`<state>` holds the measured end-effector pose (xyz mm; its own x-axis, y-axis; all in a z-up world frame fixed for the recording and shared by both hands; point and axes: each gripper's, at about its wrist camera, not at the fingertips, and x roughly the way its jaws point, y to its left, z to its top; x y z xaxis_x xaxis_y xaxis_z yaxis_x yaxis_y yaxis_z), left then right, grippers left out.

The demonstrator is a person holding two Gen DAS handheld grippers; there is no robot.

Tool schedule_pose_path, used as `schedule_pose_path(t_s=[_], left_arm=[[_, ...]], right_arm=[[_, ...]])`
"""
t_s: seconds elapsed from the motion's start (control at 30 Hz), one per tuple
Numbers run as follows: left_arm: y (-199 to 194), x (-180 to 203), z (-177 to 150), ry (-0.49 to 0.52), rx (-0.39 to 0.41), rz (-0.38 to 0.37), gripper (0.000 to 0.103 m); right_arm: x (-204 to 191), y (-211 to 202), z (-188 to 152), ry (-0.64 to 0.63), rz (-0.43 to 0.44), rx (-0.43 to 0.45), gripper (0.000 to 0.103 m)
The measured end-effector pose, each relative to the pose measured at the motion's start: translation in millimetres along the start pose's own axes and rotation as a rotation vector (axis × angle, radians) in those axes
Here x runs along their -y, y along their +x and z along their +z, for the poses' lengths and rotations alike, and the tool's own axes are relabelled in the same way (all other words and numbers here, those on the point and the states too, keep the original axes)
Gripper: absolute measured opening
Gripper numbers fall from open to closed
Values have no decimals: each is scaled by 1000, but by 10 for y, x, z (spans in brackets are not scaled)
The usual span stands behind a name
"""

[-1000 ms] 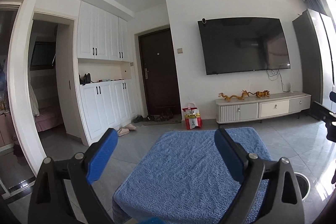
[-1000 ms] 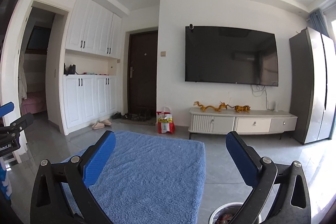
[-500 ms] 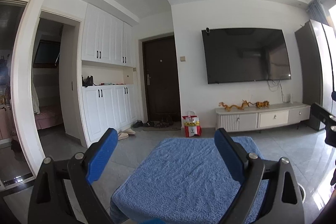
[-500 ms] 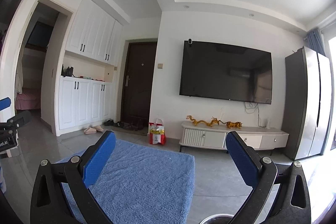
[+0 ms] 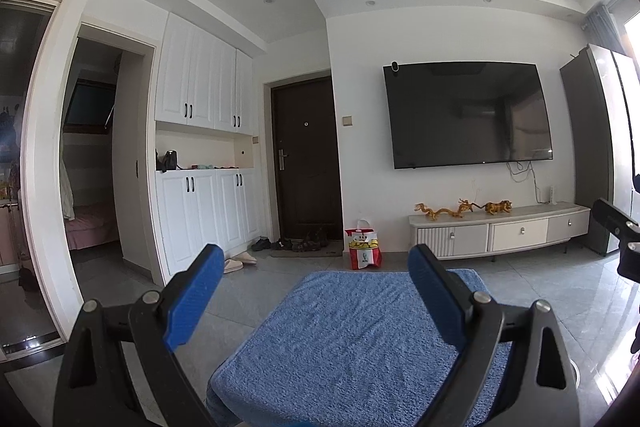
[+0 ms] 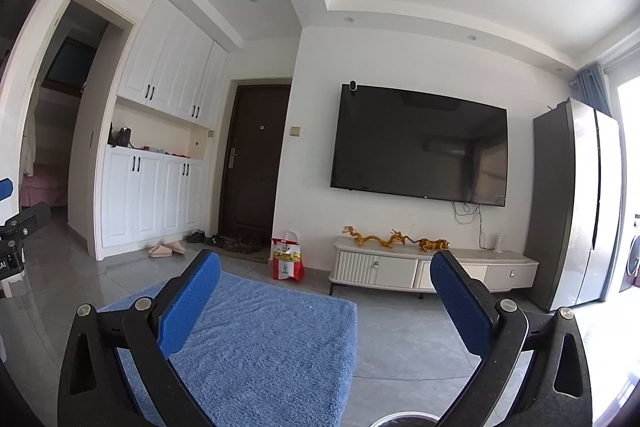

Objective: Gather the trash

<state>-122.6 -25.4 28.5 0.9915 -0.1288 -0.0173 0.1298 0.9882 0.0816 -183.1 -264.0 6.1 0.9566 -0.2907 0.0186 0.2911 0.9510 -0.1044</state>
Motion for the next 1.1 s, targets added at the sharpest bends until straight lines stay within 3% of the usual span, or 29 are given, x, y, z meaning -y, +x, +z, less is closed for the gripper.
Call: schedule_pose_path(t_s=[1.1], left_arm=[[-52, 208, 61, 39, 10, -23, 94]], right_arm=[[109, -25, 35, 30, -7, 7, 103]])
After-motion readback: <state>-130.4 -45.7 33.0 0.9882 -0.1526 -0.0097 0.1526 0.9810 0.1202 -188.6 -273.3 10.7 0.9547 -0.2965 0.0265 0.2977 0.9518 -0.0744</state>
